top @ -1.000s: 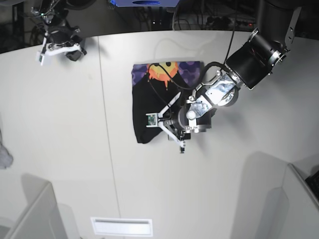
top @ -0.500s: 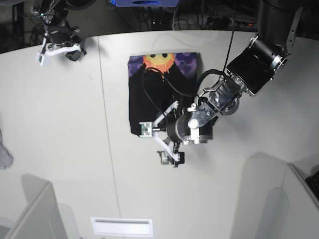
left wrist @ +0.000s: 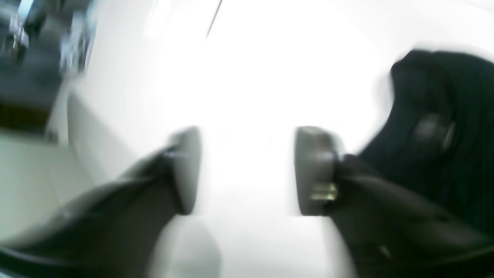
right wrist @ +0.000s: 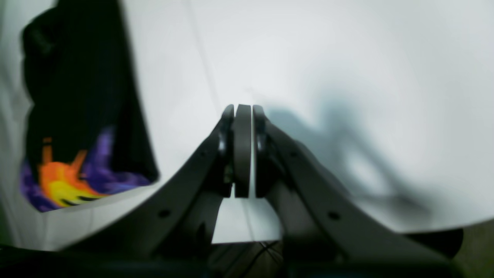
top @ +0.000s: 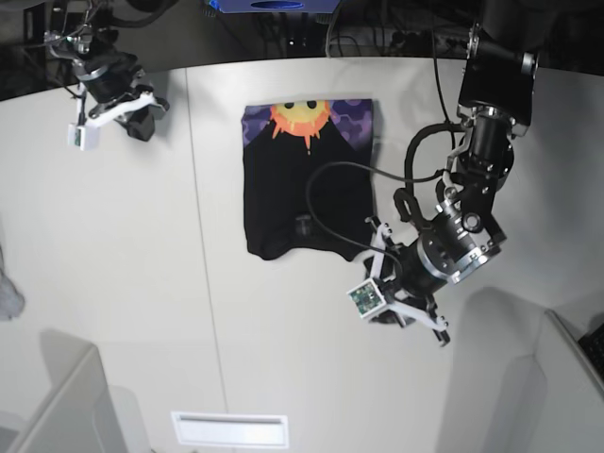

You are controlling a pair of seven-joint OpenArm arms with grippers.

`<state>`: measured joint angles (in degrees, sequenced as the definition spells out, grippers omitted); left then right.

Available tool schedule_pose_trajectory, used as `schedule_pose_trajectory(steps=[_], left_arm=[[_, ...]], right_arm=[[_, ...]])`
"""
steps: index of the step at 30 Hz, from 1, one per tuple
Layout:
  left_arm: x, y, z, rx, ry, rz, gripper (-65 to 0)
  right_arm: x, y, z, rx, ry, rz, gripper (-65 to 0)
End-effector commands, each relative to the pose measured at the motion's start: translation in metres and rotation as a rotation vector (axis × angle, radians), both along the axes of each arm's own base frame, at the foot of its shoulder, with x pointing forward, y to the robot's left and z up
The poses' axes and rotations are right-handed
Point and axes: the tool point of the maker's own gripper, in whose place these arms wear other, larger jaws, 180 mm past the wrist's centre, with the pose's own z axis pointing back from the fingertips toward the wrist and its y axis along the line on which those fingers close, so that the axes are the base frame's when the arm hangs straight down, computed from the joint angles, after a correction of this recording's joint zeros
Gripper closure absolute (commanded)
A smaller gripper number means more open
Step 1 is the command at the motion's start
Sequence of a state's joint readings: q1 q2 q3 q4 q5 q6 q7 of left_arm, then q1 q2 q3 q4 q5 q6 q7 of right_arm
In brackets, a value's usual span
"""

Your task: Fold the T-shirt properly

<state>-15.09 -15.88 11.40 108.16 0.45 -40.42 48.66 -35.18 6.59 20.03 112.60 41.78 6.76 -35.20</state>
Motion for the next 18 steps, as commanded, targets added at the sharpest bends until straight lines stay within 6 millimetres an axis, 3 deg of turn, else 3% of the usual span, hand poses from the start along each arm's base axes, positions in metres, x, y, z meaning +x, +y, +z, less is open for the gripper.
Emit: schedule_pose_trajectory(steps=[1,2,6,10,18], left_arm=[[0.001,0.002,0.019,-0.038,-0.057,0.008,-3.9],[-0.004,0.008,0.018,-0.044,-0.054,0.025,0.0],[-0.026,0.025,0.007,-0.131,-0.058,0.054,0.0],[-0.058,0.025,-0.003,-0.3,-0.091,0.011,0.0],[-0.114,0.054,-0.036,-0.385,-0.023,0.083,0.0]], right_arm=[[0.003,-0.004,0.01,-0.02,-0.03,0.017,0.0],[0.003,-0.004,0.01,-0.024,-0.032,0.021,0.0],[0.009,-0.004,0.021,-0.043,-0.061,0.042,0.0],[0.01,0.0,0.027,-0.066,-0.093,0.132,0.0],[-0.011,0.006,0.029,-0.129,-0.111,0.328,0.0]])
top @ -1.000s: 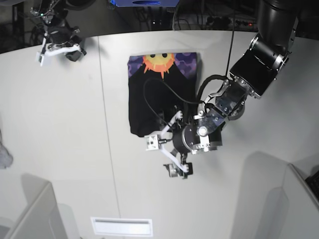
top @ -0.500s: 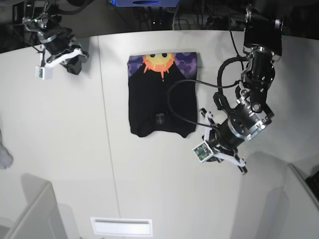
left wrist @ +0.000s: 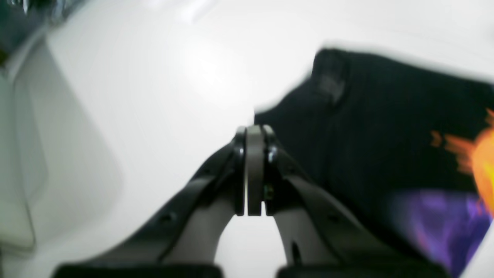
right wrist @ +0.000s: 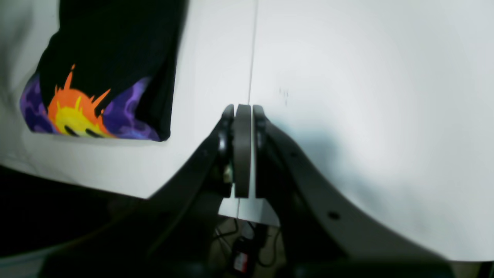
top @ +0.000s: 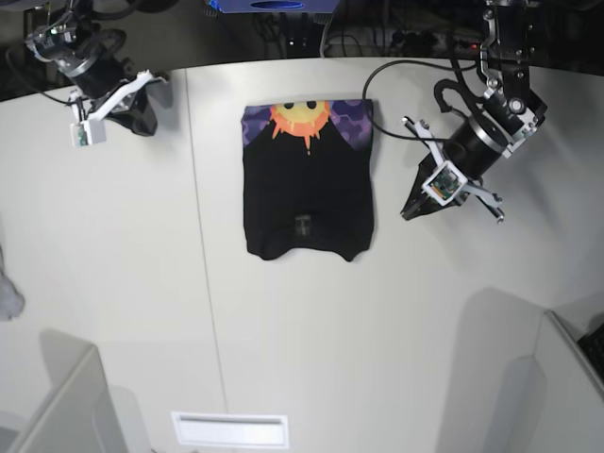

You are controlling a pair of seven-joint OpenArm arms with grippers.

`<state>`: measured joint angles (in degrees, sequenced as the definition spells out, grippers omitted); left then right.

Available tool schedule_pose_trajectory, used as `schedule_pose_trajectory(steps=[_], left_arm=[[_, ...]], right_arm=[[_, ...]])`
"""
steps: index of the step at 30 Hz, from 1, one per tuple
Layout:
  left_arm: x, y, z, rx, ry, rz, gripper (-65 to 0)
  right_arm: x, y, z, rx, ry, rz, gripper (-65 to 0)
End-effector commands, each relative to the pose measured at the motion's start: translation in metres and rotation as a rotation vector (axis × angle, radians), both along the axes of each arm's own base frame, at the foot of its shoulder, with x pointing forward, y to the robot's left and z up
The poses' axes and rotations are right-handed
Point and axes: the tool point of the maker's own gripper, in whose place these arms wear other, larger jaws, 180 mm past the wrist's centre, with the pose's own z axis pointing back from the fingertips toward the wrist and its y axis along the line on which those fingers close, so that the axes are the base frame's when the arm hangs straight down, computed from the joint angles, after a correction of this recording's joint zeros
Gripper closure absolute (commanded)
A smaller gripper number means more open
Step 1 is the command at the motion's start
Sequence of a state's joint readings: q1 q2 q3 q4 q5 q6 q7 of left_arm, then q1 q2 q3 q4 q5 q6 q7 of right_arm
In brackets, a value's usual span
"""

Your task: Fold the T-shirt properly

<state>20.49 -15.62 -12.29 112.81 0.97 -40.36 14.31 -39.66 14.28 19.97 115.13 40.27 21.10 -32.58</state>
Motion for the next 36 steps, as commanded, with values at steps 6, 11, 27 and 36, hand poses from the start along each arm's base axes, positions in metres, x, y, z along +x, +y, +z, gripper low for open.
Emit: schedule_pose_trajectory(steps=[6,11,27,36], left_arm=[[-0.037,0.01,-0.014,-0.049,0.078,0.032,0.0],[-0.076,0.032,-0.025,-0.125,0.177,0.122,0.0],[-0.219,0.075,-0.073,-0.147,0.526,0.44,0.0],[-0.298,0.093,-0.144,-0.202,0.782,0.615,0.0]], right_arm=[[-0.026,-0.019,-0.016,-0.239,0.054,0.101,0.0],[-0.053,-0.027,-0.031,-0.379,0.131,0.208,0.0],[-0.164,-0.04,-0.064,-0.517,0.459,0.334,0.0],[-0.255,-0.015,-0.142,-0.412,0.776,0.624,0.0]])
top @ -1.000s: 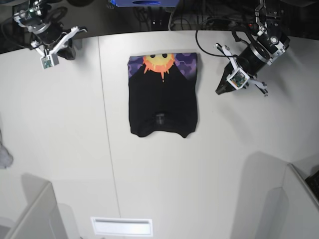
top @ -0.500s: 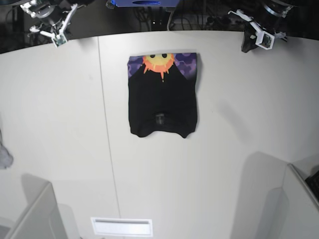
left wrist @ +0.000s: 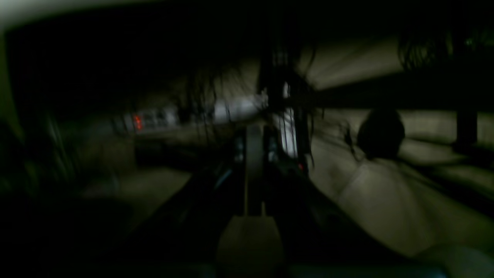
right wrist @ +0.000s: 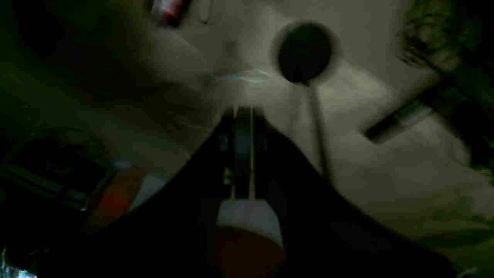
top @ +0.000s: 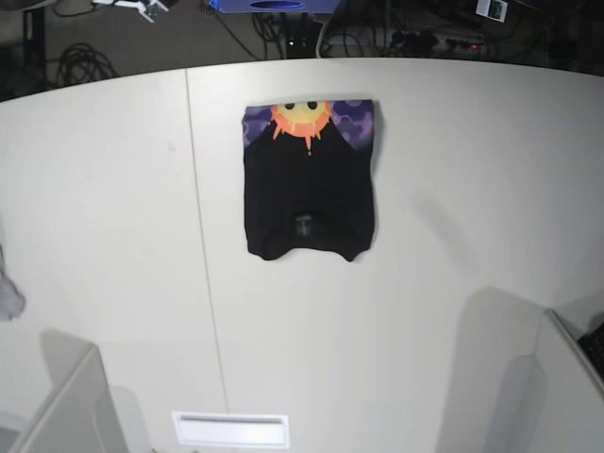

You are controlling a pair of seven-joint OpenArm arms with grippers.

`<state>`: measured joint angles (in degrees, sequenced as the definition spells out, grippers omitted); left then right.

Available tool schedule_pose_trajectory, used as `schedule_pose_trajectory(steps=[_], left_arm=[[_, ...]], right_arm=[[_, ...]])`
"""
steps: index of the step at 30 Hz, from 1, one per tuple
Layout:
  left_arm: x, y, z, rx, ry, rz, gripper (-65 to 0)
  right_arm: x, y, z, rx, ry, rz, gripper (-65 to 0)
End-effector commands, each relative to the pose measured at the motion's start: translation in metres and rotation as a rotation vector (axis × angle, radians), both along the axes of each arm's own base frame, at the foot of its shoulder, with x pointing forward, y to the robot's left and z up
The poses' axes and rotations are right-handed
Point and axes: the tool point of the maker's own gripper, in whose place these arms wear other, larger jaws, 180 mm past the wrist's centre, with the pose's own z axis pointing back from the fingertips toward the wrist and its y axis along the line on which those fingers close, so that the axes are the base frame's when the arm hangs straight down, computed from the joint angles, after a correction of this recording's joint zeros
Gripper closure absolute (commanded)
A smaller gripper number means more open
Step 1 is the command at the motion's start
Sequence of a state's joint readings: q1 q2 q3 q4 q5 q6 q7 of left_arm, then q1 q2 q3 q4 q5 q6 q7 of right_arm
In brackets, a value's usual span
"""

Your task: Fold the T-shirt properly

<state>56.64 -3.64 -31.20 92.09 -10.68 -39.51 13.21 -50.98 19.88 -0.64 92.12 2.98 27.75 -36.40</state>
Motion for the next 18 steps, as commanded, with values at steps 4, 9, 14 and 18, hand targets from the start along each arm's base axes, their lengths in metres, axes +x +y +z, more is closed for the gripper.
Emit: schedule_pose_trajectory(steps=[4,9,14,18], left_arm=[[-0.027,0.011,-0.034,0.007,0.106,0.014,0.0],[-0.061,0.01,-0.077,0.04,0.278,-0.051,0.0],[-0.066,0.004,-0.102,0.015,0.34,-0.044,0.0],[-0.054,-0.007,-0.124,-0.037,0.358,-0.014,0.0]], right_arm=[[-0.021,-0.001,-0.034,-0.022,0.064,-0.01,0.0],[-0.035,0.009,-0.07,-0.019,0.099,-0.059,0.0],[-0.047,0.029,-0.095,0.009,0.136,-0.136,0.0],[-0.056,0.048,-0.117,0.03,0.173,-0.223,0.0]])
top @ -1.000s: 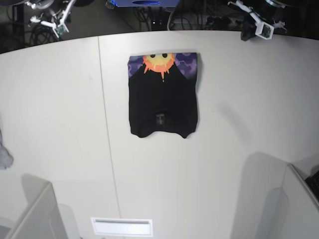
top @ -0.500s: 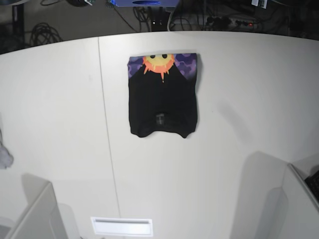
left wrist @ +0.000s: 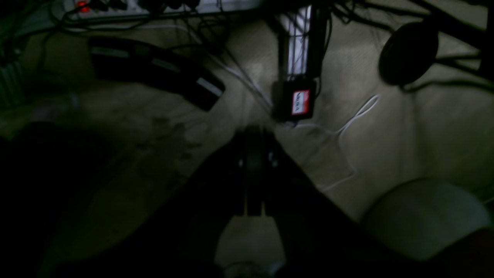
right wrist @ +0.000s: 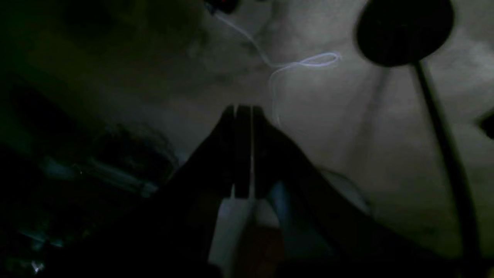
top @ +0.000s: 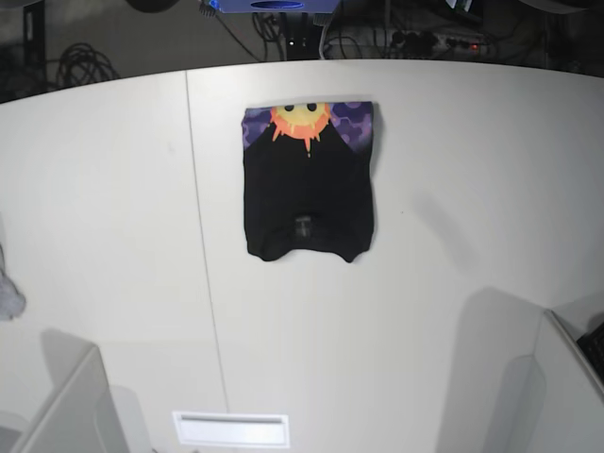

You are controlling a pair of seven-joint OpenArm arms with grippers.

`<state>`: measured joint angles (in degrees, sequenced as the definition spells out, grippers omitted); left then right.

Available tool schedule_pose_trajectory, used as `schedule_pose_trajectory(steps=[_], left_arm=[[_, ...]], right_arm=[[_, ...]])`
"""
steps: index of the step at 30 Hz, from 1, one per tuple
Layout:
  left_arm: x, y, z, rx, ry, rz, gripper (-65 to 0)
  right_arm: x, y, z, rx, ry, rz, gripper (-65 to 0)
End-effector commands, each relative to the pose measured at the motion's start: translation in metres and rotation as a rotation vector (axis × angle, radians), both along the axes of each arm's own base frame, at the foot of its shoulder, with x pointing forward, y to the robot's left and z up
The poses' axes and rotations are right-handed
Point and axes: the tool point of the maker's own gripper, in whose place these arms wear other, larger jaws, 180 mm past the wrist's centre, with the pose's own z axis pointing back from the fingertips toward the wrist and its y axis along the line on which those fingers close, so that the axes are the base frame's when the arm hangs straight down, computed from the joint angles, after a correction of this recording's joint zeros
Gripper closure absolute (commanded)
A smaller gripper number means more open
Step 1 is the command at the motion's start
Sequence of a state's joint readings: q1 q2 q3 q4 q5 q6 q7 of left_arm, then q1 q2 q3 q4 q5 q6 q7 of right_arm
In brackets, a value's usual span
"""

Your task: Fold the T-shirt properly

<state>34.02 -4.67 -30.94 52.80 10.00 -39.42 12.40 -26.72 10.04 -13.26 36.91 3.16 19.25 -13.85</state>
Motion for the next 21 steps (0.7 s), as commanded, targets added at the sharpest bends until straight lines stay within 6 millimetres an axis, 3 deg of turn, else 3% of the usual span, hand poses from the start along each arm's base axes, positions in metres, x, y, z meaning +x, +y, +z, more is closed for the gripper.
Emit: schedule_pose_trajectory(steps=[1,5,9,17,21], left_arm=[[0.002,0.002,-0.002,-0.017,-0.006,-0.014,0.0],[0.001,-0.02,-0.023,-0.117,-0.028,-0.033,0.0],[-0.005,-0.03,-0.044,-0.102,-0.037,-0.03,0.0],[0.012,-0.036,-0.056,-0.061,-0.071,-0.225,0.0],[0.022,-0.052,-0.059,-0.089,-0.085,-0.261,0.0]], right_arm=[[-0.009,0.002,-0.002,0.006,0.012,-0.024,0.0],[-0.018,0.03,-0.012,0.052,-0.029,-0.124,0.0],[-0.019,0.048,-0.013,0.089,-0.096,-0.199,0.0],[-0.011,0.045,-0.015,0.09,-0.138,-0.22,0.0],[0.0,0.043,-0.017,0.09,-0.162,-0.219,0.0]])
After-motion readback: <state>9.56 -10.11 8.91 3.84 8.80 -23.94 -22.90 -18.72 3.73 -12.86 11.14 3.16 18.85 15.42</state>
